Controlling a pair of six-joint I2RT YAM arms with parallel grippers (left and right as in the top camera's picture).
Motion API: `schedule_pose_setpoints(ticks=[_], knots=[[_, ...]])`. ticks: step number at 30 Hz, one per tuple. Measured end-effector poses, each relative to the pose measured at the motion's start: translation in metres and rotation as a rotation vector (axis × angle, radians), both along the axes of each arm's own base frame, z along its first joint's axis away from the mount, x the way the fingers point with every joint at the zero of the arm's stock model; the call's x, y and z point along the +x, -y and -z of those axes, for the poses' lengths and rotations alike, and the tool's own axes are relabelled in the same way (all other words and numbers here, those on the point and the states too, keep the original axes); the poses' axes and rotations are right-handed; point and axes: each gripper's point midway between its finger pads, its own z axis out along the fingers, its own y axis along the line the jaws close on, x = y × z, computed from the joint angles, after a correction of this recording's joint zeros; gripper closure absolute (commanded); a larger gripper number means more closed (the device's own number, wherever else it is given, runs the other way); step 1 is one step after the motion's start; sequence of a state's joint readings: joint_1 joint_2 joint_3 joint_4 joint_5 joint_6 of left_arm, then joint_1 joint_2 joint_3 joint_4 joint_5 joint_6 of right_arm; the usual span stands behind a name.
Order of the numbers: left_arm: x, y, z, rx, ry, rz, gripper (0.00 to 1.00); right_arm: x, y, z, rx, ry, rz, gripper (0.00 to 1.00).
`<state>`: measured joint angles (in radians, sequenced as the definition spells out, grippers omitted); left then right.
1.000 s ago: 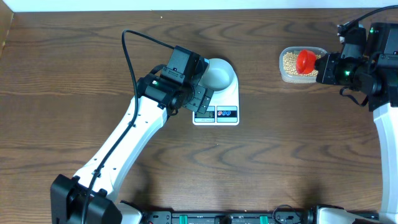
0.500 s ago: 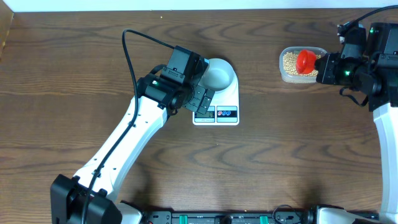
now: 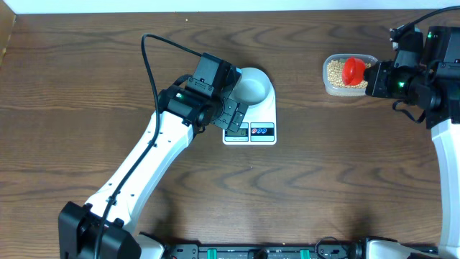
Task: Scoop item into bowl and weigh 50g on scale
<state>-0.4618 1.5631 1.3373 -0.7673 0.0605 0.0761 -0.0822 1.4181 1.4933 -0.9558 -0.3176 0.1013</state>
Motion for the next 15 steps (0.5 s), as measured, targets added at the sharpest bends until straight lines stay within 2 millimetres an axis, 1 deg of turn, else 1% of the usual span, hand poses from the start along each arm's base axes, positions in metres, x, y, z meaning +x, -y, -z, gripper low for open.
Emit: schedule_pose_setpoints(ticks=[4, 8, 12, 15], knots=[[0.000, 0.000, 0.000, 0.000, 0.000, 0.000, 0.02, 0.001, 0.001, -0.001, -0.001, 0.007, 0.001, 0.99], [0.000, 0.000, 0.000, 0.000, 0.000, 0.000, 0.02, 0.006, 0.009, -0.002, -0.001, 0.010, 0.023, 0.99], [0.000, 0.000, 0.000, 0.000, -0.001, 0.000, 0.02, 0.026, 0.026, -0.005, -0.009, 0.025, 0.053, 0.99], [0.000, 0.000, 0.000, 0.001, -0.001, 0.000, 0.02, 0.040, 0.036, 0.004, -0.023, 0.011, 0.053, 0.99]])
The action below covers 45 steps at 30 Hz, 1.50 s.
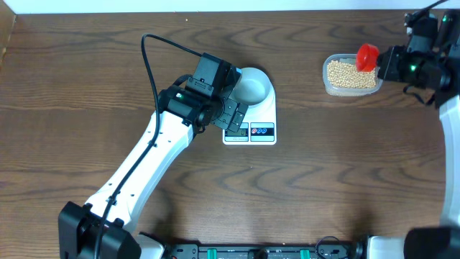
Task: Scoop item into bowl and weigh 50g on scale
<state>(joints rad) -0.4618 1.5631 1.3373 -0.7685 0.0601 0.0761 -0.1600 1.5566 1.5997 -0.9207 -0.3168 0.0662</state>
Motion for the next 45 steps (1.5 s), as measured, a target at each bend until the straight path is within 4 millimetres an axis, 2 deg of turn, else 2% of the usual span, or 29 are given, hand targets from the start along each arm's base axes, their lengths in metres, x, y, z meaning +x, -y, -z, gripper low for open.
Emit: schedule_pose_setpoints(ticks=[11, 18, 26, 33, 38, 45], knots=[[0.000, 0.000, 0.000, 0.000, -0.001, 0.000, 0.02, 0.033, 0.026, 0.073, -0.058, -0.111, -0.062, 0.99], [0.000, 0.000, 0.000, 0.000, -0.002, 0.000, 0.02, 0.046, 0.036, 0.095, -0.079, -0.117, -0.079, 0.99], [0.000, 0.000, 0.000, 0.001, -0.002, 0.000, 0.02, 0.055, 0.041, 0.133, -0.059, -0.180, -0.079, 0.99], [0.000, 0.000, 0.000, 0.001, -0.002, 0.000, 0.02, 0.057, 0.033, 0.138, 0.004, -0.187, -0.089, 0.99], [0.000, 0.000, 0.000, 0.001, -0.002, 0.000, 0.02, 0.060, 0.024, 0.149, 0.115, -0.199, -0.118, 0.99], [0.000, 0.000, 0.000, 0.001, -0.002, 0.000, 0.02, 0.059, 0.020, 0.157, 0.248, -0.213, -0.130, 0.99]])
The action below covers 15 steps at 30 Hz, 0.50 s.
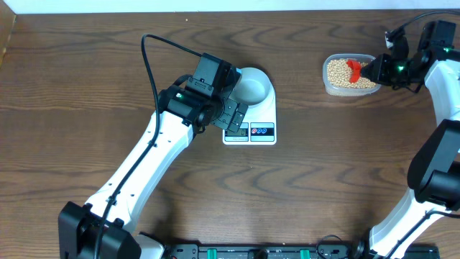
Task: Scoop item into bowl and weigh 50g on scale
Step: 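Tilt the red scoop down into the soybeans with the right gripper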
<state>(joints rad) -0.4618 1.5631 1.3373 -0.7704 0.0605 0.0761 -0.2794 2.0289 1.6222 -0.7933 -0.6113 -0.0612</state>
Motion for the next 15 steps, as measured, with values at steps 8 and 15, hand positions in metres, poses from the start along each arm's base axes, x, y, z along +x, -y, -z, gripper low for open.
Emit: schedule_pose_setpoints(ticks=[8, 15], knots=[[0.000, 0.000, 0.000, 0.000, 0.000, 0.000, 0.02, -0.005, -0.010, 0.010, 0.094, -0.042, -0.016, 0.99], [0.000, 0.000, 0.000, 0.000, 0.000, 0.000, 0.02, -0.006, -0.017, 0.014, 0.145, -0.057, -0.029, 0.99]])
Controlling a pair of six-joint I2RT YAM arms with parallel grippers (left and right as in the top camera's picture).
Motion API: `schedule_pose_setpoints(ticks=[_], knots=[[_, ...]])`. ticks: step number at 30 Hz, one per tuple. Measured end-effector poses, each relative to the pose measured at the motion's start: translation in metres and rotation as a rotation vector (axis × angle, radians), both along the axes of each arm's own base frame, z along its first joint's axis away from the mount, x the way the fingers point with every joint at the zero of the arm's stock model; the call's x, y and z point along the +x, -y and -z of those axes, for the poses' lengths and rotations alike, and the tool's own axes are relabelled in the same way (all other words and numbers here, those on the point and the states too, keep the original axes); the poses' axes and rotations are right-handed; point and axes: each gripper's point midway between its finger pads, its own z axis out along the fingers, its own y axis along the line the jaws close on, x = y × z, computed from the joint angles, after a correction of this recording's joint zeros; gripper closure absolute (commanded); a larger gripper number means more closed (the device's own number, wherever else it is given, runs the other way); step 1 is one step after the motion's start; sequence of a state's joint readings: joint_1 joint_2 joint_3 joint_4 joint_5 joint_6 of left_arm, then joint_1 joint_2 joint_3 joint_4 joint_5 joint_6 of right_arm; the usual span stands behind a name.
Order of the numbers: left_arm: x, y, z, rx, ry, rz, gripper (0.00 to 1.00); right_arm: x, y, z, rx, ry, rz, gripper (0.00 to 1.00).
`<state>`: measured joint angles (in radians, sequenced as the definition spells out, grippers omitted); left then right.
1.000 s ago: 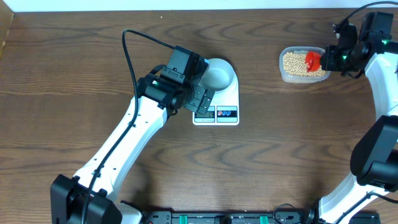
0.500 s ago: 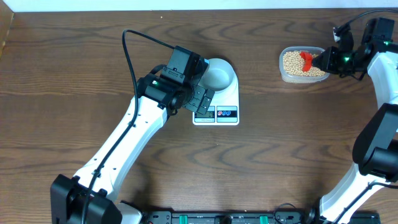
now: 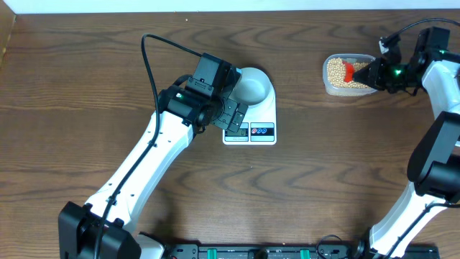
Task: Scoop item into bowl and weigh 50g on scale
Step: 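Tilt the red scoop down into the soybeans with the right gripper, then lift the filled red scoop up out of the soybean tub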
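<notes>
A white bowl (image 3: 254, 88) stands on the white scale (image 3: 262, 115) at mid-table. My left gripper (image 3: 234, 101) sits against the bowl's left rim; its own body hides the fingers, so their state is unclear. At the far right a clear tub of tan beans (image 3: 343, 78) holds a red scoop (image 3: 348, 70), tipped down into the beans. My right gripper (image 3: 368, 73) is shut on the scoop's handle at the tub's right end.
The scale's display and buttons (image 3: 249, 132) face the near side, partly under the left arm. A black cable (image 3: 154, 54) loops above the left arm. The table's far edge runs just behind the tub.
The red scoop and my right gripper have shifted slightly left and lower into the beans. The left arm, bowl and scale have not moved.
The scoop first faced up over the tub's right part, held by my right gripper. It was then lifted at the tub's far right corner. Later it was tipped down into the beans, and now it sits slightly further left. The left arm stayed by the bowl throughout.
</notes>
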<state>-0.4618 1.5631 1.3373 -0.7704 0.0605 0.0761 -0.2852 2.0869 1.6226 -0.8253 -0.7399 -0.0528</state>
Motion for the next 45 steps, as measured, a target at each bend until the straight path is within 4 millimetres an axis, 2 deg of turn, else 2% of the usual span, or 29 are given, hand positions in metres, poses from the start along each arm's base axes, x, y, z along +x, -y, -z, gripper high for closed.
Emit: schedule_pose_setpoints(ticks=[12, 21, 26, 38, 45], knots=[[0.000, 0.000, 0.000, 0.000, 0.000, 0.000, 0.02, 0.000, 0.000, 0.000, 0.054, -0.041, 0.051, 0.99], [0.000, 0.000, 0.000, 0.000, 0.000, 0.000, 0.02, -0.003, 0.028, 0.004, 0.140, -0.063, 0.126, 0.99], [0.000, 0.000, 0.000, 0.000, 0.000, 0.000, 0.02, -0.006, 0.048, -0.002, 0.198, -0.046, 0.168, 0.99], [0.000, 0.000, 0.000, 0.000, 0.000, 0.000, 0.02, -0.007, 0.057, -0.014, 0.278, -0.015, 0.182, 0.99], [0.000, 0.000, 0.000, 0.000, 0.000, 0.000, 0.02, -0.010, 0.070, -0.024, 0.342, 0.013, 0.204, 0.99]])
